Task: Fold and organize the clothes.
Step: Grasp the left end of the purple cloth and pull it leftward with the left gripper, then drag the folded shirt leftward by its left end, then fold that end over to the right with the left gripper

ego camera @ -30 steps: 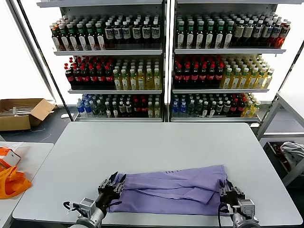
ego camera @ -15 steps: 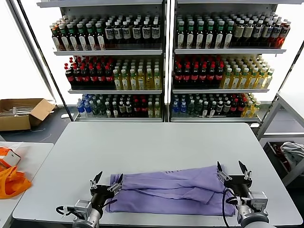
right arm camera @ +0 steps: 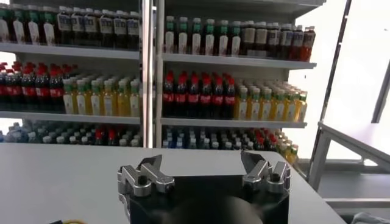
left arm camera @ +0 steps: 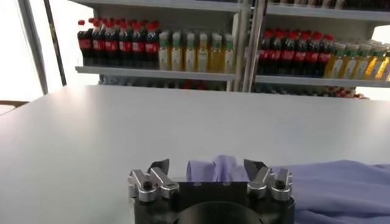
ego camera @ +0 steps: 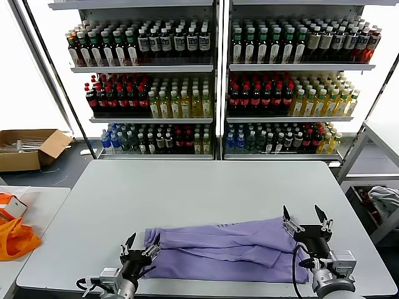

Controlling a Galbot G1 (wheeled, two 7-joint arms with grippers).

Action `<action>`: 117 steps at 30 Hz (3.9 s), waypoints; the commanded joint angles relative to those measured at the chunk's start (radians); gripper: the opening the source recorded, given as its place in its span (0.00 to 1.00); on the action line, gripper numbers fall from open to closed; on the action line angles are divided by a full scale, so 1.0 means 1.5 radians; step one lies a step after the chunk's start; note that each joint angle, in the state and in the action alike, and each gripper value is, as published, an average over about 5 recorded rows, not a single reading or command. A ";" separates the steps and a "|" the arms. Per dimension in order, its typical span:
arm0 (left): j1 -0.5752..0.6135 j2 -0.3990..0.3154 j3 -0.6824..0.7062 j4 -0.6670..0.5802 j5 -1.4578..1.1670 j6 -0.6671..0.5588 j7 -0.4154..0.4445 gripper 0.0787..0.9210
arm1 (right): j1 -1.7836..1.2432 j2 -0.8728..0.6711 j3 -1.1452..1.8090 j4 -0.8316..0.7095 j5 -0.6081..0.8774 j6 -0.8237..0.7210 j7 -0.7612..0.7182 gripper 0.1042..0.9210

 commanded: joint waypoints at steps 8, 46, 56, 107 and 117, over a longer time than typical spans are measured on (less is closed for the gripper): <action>0.002 -0.020 0.006 0.053 0.007 0.000 0.016 0.67 | 0.001 -0.002 0.005 0.011 0.007 0.003 0.001 0.88; 0.016 0.389 -0.550 0.113 -0.109 -0.010 0.098 0.02 | 0.026 0.001 0.003 0.000 0.020 0.001 0.000 0.88; 0.014 0.282 -0.413 0.016 -0.079 0.021 0.103 0.02 | 0.031 0.024 -0.014 -0.005 0.005 0.001 -0.001 0.88; -0.103 0.075 0.067 0.037 -0.043 0.067 0.025 0.07 | -0.055 0.089 -0.038 -0.001 -0.073 0.038 -0.013 0.88; -0.077 0.025 0.064 -0.129 -0.401 0.058 -0.054 0.40 | -0.014 0.081 -0.060 -0.030 -0.063 0.036 -0.012 0.88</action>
